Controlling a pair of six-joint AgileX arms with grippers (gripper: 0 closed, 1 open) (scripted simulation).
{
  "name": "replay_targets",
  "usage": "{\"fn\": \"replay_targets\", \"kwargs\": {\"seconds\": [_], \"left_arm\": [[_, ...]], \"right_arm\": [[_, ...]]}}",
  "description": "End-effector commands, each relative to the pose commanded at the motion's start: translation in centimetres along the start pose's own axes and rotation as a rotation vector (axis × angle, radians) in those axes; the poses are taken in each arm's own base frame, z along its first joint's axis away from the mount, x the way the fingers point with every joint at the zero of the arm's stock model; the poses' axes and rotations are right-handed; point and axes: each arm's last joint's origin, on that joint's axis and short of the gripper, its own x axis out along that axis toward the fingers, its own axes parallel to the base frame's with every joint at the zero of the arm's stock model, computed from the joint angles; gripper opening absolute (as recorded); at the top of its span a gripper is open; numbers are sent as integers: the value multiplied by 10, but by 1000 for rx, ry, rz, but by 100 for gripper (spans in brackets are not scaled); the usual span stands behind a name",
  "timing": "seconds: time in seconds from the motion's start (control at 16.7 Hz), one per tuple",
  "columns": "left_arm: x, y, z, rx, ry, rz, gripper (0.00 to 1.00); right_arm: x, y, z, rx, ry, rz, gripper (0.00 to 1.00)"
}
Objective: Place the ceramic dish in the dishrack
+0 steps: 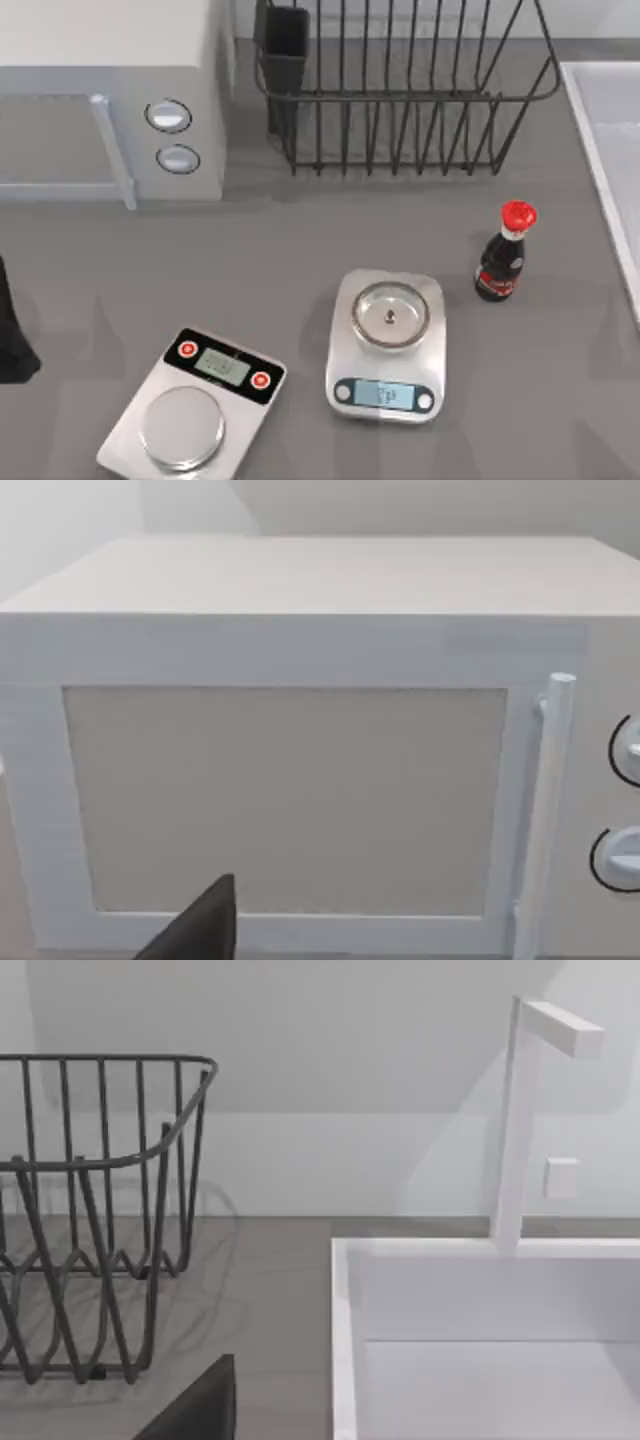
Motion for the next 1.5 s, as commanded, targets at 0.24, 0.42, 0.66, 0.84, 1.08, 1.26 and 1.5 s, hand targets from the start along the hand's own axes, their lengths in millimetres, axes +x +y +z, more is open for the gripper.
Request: {"fn": "replay_targets", "kwargs": {"seconds": [0.24, 0.42, 0.66, 0.84, 1.08, 1.26, 1.5], "left_arm": [[0, 0, 0, 0, 0, 0, 100], [0, 0, 0, 0, 0, 0, 100], [0, 0, 0, 0, 0, 0, 100], [0, 0, 0, 0, 0, 0, 100], [0, 0, 0, 0, 0, 0, 100], [0, 0, 0, 0, 0, 0, 100], [0, 0, 0, 0, 0, 0, 100]], "right_arm": [[0, -2, 6, -19, 29, -21, 100], [2, -10, 28, -83, 141, -86, 100], [20, -29, 66, -179, 438, -181, 100], [51, -58, 85, -208, 756, -213, 100], [91, -113, 89, -169, 1155, -180, 100], [110, -157, 85, -109, 1361, -123, 100], [123, -207, 74, -26, 1525, -41, 100]]}}
